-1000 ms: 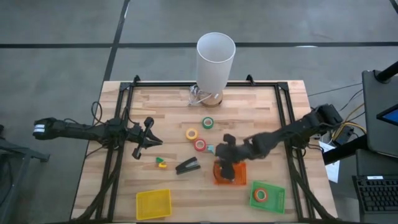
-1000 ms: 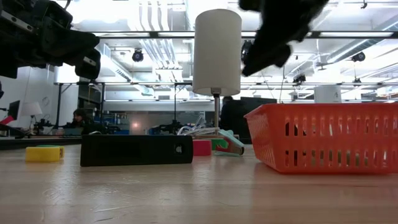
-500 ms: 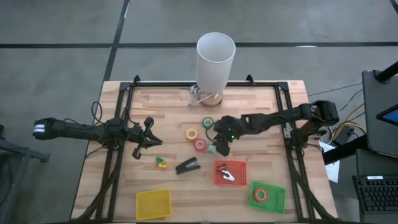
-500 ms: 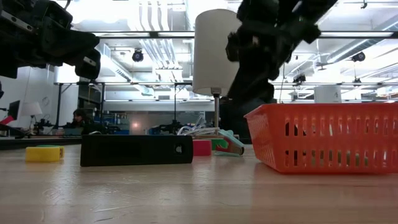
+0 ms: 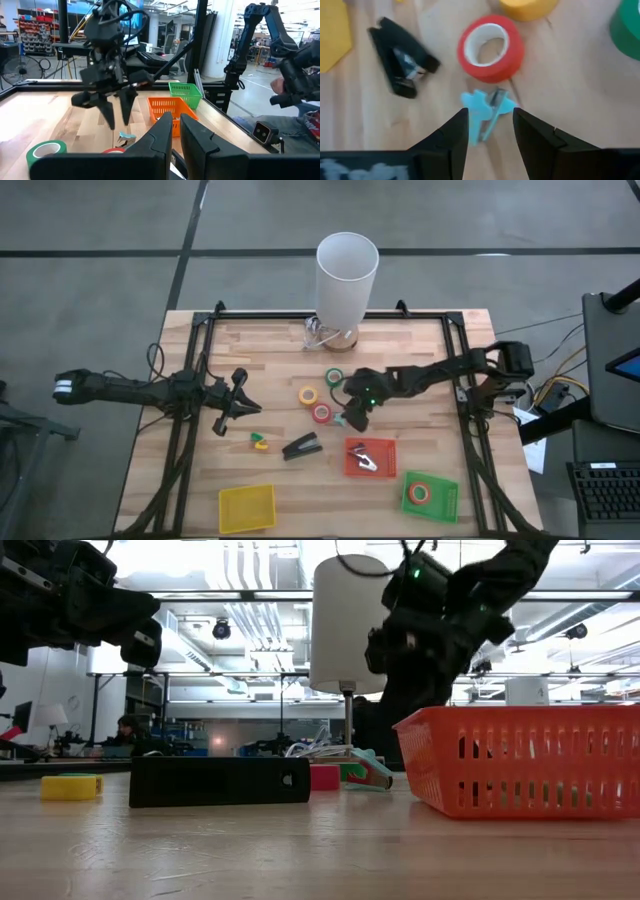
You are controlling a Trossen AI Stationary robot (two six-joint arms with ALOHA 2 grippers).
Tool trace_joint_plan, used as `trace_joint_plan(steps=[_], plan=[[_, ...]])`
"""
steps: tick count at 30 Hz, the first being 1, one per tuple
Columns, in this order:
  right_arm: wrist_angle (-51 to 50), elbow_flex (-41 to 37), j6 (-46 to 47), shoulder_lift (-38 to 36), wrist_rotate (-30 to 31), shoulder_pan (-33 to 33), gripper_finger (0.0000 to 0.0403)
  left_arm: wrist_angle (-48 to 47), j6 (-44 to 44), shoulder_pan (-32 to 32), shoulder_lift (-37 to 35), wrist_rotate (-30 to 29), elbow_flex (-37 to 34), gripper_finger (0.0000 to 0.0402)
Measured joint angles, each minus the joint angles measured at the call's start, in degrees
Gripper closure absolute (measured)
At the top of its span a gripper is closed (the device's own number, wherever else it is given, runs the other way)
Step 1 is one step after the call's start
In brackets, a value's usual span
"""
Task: Pick and place Stapler, Stapler remover, tape
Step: Put the light blue stapler remover into the orange basket
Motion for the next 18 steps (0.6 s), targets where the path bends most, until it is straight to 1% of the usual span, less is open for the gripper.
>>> trace_joint_plan(steps=[7, 18], plan=[[0.68, 0.20, 0.19, 2.56, -0.01, 0.08, 0.0248, 0.00, 0.00, 0.00, 0.00, 0.00, 0.01, 0.0362], [2.09, 0.20, -1.13, 3.15, 0.01, 0.07, 0.0288, 0.00, 0.00, 0.01, 0.00, 0.01, 0.02, 0.0362]])
